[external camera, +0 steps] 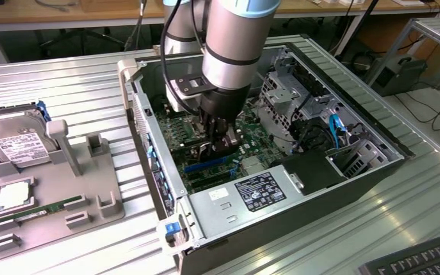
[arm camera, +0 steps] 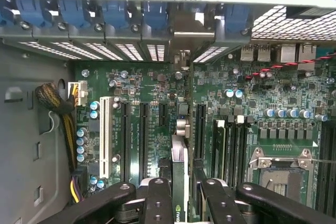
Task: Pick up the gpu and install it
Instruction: 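Insert the gpu into the slot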
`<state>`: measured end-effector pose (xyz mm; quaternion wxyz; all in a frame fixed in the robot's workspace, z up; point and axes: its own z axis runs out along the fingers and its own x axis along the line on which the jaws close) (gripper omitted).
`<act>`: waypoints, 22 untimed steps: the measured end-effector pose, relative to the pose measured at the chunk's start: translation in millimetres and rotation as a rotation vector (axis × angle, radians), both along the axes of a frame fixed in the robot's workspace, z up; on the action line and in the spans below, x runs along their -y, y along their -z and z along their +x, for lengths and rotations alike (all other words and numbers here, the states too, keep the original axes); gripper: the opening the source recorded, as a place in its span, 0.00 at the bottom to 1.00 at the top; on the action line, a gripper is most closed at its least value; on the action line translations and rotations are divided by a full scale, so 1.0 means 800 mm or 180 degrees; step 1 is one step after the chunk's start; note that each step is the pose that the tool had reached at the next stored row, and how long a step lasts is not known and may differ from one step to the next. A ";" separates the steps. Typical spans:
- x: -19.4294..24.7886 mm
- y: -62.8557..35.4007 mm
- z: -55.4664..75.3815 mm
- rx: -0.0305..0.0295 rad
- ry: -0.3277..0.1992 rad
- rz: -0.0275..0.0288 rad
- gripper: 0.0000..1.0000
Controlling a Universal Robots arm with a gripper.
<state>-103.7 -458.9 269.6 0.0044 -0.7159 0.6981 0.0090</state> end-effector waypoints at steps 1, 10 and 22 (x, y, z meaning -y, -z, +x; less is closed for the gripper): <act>0.0000 0.001 0.000 0.0000 0.0000 -0.0001 0.26; 0.0000 0.006 0.000 0.0000 0.0021 -0.0036 0.26; -0.0017 0.008 0.000 -0.0001 0.0138 -0.0037 0.26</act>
